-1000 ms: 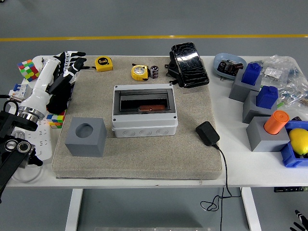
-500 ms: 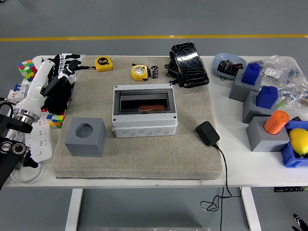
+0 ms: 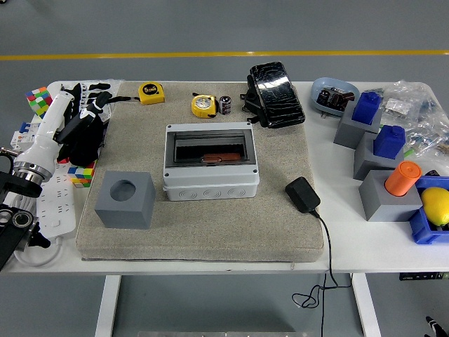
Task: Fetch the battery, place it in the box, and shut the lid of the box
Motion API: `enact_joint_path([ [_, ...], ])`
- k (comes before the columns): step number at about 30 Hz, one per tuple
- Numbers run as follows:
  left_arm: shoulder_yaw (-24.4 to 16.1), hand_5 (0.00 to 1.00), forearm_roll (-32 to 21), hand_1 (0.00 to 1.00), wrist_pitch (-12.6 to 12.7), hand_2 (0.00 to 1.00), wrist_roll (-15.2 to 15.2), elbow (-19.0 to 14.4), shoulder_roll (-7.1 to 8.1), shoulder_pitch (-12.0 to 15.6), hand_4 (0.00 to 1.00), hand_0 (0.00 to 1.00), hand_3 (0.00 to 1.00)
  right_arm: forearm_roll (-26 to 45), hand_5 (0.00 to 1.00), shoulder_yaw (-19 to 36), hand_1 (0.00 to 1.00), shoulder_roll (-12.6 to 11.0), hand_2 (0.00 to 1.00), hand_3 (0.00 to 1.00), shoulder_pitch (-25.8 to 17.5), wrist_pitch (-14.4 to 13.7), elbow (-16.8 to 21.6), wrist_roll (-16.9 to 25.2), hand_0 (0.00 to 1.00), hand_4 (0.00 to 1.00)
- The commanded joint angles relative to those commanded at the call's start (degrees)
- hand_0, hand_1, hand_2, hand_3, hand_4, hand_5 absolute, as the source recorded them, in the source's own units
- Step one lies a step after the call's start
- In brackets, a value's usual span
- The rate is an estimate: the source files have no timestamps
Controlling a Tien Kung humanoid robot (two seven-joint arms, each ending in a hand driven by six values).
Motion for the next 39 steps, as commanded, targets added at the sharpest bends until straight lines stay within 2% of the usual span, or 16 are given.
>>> enact_joint_path([
  [12,-0.7,0.951,0.1,0.676,-1.1,0.663,0.4,0.0,0.40,0.1,0.998,0.540,0.719,0.7,0.531,-1.7,0.636,0.6,0.631,0.557,0.3,-0.6,-0.2,0.1,0.627,0.950],
  [17,0.1,0.952,0.0,0.675,-1.2,0.662,0.2,0.0,1.40,-0.5,0.998,0.541,0.719,1.4,0.531,-3.5,0.636,0.7,0.632,0.557,1.1,-0.7,-0.3,-0.2,0.627,0.950],
  [22,-0.8,0.954,0.3,0.675,-1.3,0.662,0.2,-0.2,1.00,1.0,0.998,0.541,0.719,1.4,0.531,-3.4,0.635,0.3,0.632,0.557,0.4,-0.7,-0.5,-0.5,0.627,0.950],
  [33,-1.1,0.955,0.3,0.676,-1.7,0.661,0.5,-0.4,1.15,1.1,0.998,0.542,0.719,1.2,0.530,-3.2,0.636,0.9,0.632,0.557,-0.1,0.1,-0.4,-0.2,0.627,0.949],
  [39,-0.6,0.957,0.2,0.675,-1.8,0.661,0.4,-0.7,1.39,0.4,0.998,0.539,0.718,1.0,0.532,-2.9,0.639,0.1,0.632,0.556,0.5,0.1,-0.1,-0.4,0.627,0.949],
])
